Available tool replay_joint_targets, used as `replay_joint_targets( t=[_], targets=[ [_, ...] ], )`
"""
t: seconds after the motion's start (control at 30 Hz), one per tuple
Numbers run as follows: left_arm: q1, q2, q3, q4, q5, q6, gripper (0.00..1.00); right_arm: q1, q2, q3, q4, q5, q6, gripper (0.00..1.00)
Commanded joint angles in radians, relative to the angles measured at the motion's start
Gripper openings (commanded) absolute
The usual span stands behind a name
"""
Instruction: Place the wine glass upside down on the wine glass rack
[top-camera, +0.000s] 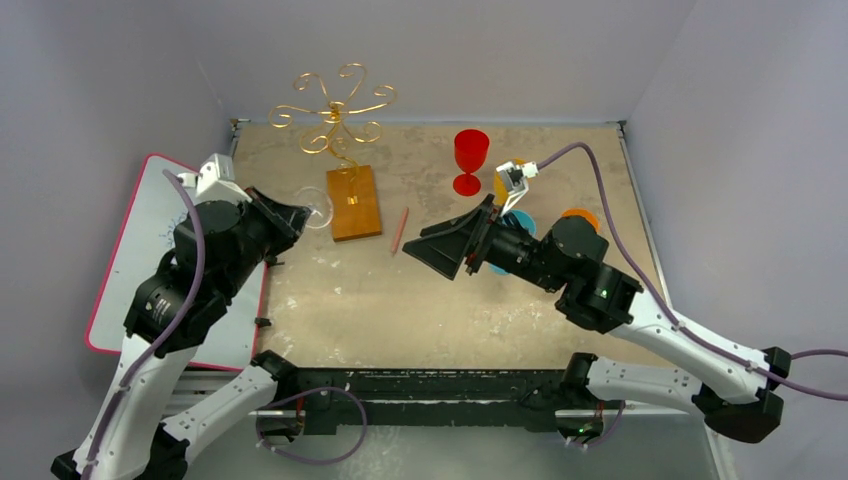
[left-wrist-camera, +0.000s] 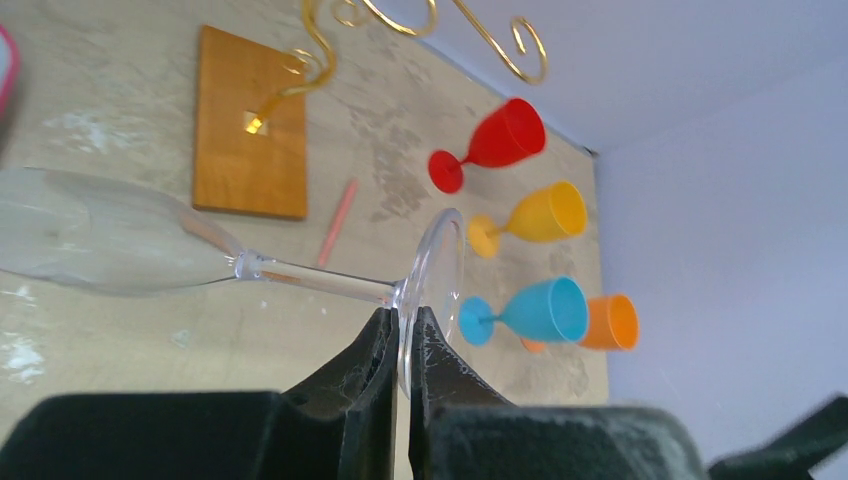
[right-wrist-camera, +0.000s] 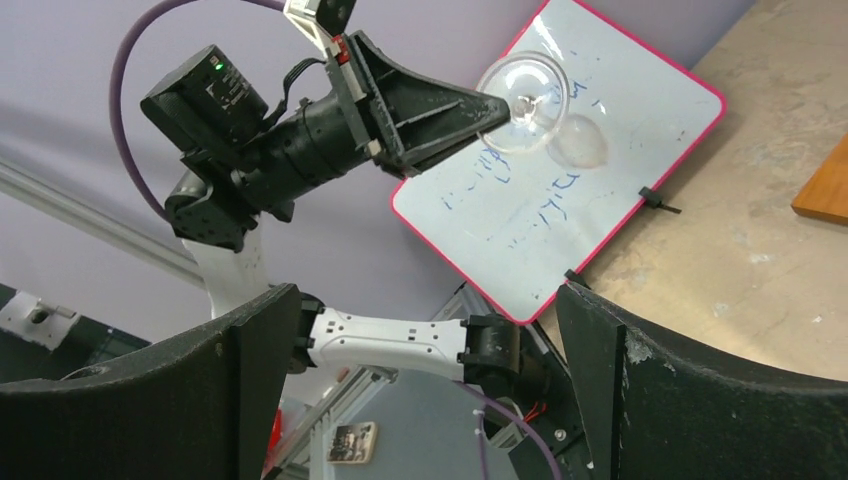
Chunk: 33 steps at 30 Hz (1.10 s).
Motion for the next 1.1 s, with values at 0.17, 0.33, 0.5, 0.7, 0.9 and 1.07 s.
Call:
replay_joint_targets(
  t=[0.17,0.33,0.5,0.7,0.9,1.07],
  targets=[
    [-0.001,0.087,0.142,0.077,-0.486,0.036,0.00,0.001,-0.075,0.023,-0.032,0.044,-0.077,1.00],
    [-0.001,0.201,0.242,0.104,-0.569,0.112,0.00,0.000,-0.106,0.030,-0.066,0.064,-0.108,1.00],
    [0.001,0.273,0.290,0.169,-0.633,0.165,0.00,0.000,-0.134,0.039,-0.084,0.078,-0.136,1.00],
    [0.074,0.393,0.385,0.224,-0.570,0.198,0.00,0.000,-0.155,0.049,-0.113,0.086,-0.163,1.00],
    [0.331,0.481,0.418,0.293,-0.275,0.131,0.00,0.000,-0.182,0.048,-0.129,0.090,-0.162,1.00],
    [0.388,0.594,0.511,0.330,-0.168,0.122,0.00,0.000,-0.187,0.072,-0.160,0.094,-0.177,1.00]
  ],
)
